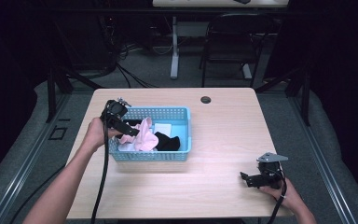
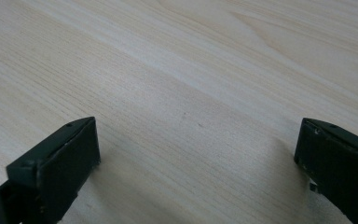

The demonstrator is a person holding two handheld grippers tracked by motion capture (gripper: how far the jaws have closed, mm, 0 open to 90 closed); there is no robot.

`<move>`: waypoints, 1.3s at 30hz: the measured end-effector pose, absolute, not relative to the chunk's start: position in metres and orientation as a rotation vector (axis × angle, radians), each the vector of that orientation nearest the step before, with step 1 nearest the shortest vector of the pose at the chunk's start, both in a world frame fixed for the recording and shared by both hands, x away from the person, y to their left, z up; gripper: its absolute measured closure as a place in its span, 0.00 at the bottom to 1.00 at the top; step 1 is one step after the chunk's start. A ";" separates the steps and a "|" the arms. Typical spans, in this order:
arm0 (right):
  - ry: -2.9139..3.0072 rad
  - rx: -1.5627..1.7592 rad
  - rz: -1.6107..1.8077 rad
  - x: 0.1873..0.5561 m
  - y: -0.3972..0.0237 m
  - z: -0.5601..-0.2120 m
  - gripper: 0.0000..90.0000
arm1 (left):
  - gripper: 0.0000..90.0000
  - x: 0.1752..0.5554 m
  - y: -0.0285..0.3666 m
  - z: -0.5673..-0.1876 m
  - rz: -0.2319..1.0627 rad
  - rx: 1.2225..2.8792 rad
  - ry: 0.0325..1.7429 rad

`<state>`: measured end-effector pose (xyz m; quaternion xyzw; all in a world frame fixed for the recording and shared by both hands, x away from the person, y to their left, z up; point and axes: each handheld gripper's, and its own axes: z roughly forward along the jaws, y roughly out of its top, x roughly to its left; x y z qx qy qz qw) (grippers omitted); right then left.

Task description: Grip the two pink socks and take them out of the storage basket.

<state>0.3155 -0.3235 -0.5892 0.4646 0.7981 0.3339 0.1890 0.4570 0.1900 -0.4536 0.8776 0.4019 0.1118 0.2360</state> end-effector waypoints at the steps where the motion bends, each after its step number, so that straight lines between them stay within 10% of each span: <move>1: 2.244 1.307 0.932 0.315 -0.324 -0.589 0.00 | 0.01 0.460 0.188 -0.455 0.301 2.404 1.099; 32: 2.252 1.292 0.937 0.316 -0.325 -0.589 0.00 | 0.44 0.506 0.144 -0.500 0.291 2.540 1.192; 39: 2.253 1.291 0.938 0.316 -0.325 -0.589 0.00 | 0.87 0.502 0.145 -0.503 0.246 2.524 1.190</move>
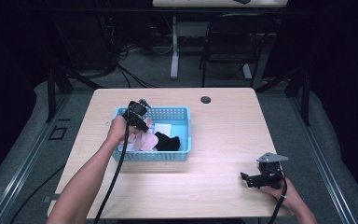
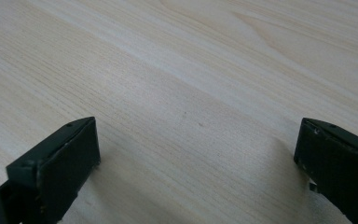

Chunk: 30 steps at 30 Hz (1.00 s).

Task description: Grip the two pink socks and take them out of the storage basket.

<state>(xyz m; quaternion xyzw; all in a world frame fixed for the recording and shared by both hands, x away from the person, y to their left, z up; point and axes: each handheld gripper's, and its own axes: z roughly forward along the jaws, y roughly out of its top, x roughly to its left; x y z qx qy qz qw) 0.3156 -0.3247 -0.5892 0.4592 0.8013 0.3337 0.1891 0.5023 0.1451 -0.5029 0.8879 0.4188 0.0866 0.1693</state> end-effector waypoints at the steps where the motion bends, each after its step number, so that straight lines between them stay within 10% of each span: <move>1: 2.253 1.290 0.938 0.316 -0.325 -0.589 0.00 | 0.90 0.501 0.147 -0.503 0.249 2.511 1.200; 30: 2.250 1.295 0.936 0.315 -0.324 -0.589 0.00 | 0.96 0.468 0.173 -0.426 0.342 2.451 1.073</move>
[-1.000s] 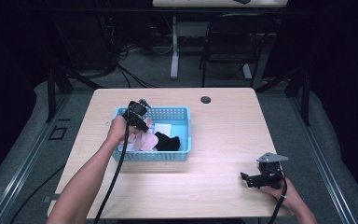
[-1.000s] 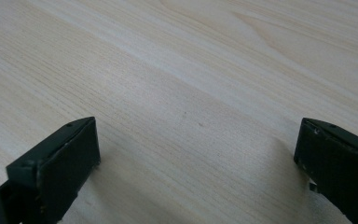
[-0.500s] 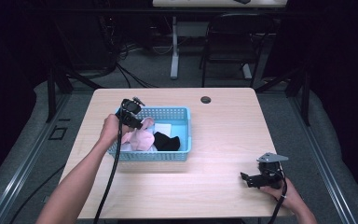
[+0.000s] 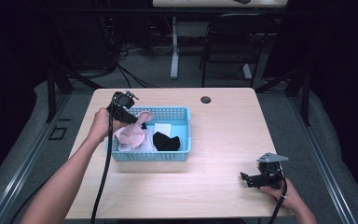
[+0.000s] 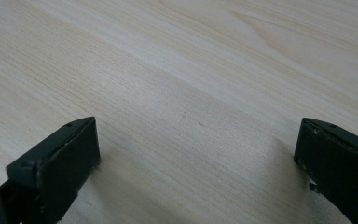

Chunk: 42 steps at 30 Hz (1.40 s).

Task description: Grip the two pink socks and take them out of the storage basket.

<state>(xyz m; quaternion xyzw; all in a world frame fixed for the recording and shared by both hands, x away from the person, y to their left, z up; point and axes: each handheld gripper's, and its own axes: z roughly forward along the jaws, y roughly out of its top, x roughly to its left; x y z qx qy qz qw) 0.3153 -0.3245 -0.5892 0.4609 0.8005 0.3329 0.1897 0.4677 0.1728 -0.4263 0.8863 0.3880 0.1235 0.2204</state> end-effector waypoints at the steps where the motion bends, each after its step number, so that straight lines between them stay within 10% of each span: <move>1: 2.250 1.296 0.936 0.315 -0.324 -0.589 0.00 | 0.96 0.466 0.173 -0.420 0.350 2.450 1.062; 42: 2.247 1.299 0.936 0.315 -0.324 -0.589 0.00 | 0.96 0.433 0.237 -0.332 0.436 2.440 1.070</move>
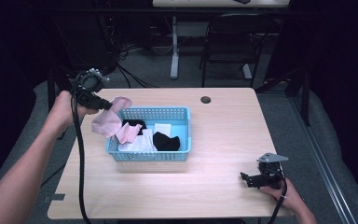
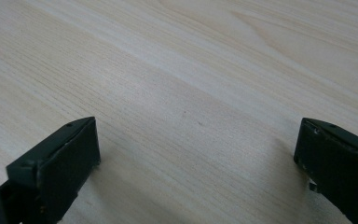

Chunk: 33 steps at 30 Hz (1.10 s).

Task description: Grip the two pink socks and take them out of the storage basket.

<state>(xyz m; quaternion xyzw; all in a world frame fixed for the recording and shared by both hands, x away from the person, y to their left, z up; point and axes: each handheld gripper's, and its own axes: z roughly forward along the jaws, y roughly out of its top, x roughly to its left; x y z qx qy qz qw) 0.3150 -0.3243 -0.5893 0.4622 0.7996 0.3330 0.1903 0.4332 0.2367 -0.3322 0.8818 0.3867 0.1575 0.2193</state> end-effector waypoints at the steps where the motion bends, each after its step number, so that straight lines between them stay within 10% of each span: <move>1: 2.247 1.299 0.936 0.315 -0.324 -0.589 0.00 | 0.96 0.433 0.241 -0.332 0.437 2.430 1.082; 33: 2.241 1.303 0.932 0.315 -0.324 -0.589 0.00 | 0.96 0.444 0.336 -0.409 0.375 2.435 1.496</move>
